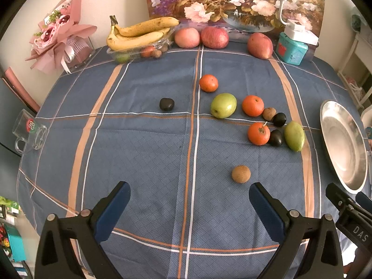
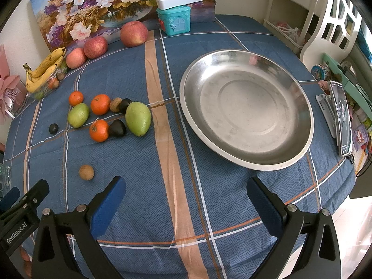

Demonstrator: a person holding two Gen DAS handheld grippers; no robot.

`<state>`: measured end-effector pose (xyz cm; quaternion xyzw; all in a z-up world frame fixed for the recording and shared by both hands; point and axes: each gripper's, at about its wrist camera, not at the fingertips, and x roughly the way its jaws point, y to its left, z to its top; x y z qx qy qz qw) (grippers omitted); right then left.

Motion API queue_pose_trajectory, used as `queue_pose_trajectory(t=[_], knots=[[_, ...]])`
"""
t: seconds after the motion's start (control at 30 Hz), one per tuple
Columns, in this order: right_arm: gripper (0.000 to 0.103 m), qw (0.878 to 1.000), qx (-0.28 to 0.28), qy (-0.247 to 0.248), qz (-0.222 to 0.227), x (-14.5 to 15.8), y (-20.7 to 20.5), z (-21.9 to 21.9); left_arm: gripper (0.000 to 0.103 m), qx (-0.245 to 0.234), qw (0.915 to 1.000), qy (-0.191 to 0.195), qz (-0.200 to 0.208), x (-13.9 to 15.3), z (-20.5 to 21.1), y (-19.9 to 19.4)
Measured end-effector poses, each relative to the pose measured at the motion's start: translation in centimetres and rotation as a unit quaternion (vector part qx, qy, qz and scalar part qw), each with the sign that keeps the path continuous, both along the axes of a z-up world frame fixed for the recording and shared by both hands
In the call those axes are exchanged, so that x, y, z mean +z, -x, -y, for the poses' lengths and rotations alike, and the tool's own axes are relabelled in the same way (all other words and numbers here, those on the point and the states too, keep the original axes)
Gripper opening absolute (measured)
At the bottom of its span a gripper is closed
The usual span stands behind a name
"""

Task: Organize fruits

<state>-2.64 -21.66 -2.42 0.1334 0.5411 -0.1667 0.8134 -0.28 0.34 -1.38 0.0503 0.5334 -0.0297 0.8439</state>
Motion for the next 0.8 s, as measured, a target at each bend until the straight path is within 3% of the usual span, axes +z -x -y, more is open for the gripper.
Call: queue_pose_trajectory(t=[0.8], knots=[[0.103, 1.0, 0.0, -0.001, -0.001, -0.01, 0.0, -0.02, 0.103, 0.003, 1.0, -0.001, -0.007, -0.24, -0.07, -0.02]])
